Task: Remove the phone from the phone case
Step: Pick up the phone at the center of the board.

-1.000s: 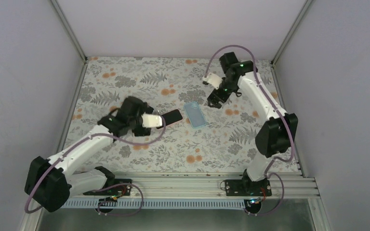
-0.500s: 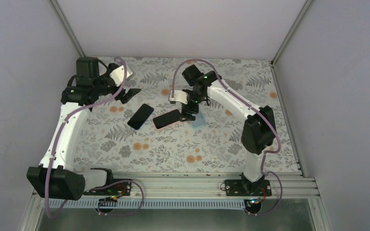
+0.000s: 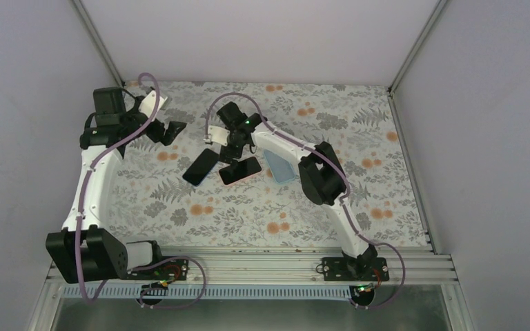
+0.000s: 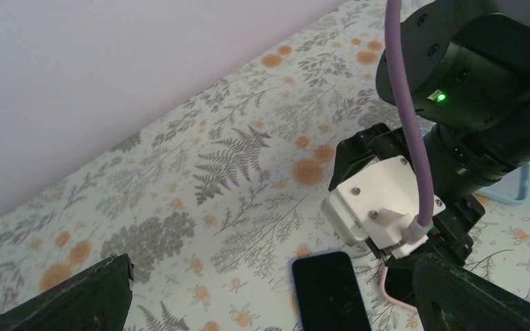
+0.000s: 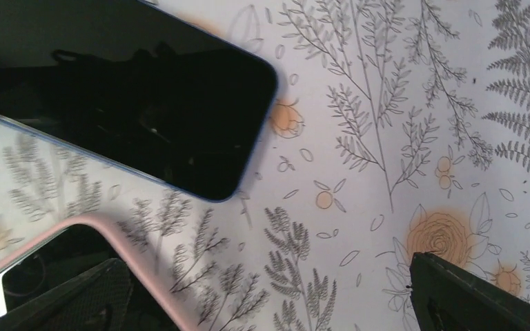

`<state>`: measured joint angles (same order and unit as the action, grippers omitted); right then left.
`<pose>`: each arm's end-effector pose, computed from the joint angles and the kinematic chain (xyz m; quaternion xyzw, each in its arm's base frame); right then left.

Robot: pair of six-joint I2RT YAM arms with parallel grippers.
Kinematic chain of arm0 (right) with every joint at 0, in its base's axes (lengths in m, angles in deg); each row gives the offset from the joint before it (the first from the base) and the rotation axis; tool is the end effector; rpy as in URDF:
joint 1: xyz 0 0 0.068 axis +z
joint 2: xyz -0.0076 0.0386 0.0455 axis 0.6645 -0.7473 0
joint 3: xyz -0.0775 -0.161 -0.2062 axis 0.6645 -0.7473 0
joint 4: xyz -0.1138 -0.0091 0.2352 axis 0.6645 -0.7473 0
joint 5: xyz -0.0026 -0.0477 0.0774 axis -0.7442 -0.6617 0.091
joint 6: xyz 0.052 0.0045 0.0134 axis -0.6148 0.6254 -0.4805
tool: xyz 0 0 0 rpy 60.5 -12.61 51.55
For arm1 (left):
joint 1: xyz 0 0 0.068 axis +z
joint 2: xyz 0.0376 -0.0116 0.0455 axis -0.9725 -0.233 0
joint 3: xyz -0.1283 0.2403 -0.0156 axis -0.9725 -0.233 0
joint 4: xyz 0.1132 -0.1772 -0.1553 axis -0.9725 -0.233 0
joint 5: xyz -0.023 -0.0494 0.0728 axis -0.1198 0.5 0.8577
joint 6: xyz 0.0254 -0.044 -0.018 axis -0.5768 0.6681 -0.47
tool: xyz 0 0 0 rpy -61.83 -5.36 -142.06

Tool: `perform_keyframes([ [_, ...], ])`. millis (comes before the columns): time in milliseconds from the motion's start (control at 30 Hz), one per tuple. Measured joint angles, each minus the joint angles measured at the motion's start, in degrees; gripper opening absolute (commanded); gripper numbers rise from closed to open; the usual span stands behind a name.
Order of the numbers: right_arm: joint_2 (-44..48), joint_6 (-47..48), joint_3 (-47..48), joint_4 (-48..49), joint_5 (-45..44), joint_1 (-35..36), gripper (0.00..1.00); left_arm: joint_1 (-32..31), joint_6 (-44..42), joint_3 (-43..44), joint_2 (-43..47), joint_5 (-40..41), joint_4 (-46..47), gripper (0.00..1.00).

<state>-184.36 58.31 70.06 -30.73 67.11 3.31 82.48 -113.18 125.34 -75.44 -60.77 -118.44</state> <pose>0.3557 0.3603 0.1978 -0.6489 0.7146 0.0658 0.2528 0.2675 0.0065 0.3541 0.3192 0.8014 -0.1373 0.4869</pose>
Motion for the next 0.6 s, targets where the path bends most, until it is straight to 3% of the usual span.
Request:
perform_keyframes([
  [300, -1.6, -2.0, 0.0, 7.6, -7.0, 0.4, 1.00, 9.2, 0.0, -3.6, 0.3, -5.1, 0.4, 1.00],
  [600, -2.4, -2.5, 0.0, 9.9, -8.4, 0.5, 1.00, 16.1, -0.1, -5.4, 1.2, -9.3, 1.6, 1.00],
])
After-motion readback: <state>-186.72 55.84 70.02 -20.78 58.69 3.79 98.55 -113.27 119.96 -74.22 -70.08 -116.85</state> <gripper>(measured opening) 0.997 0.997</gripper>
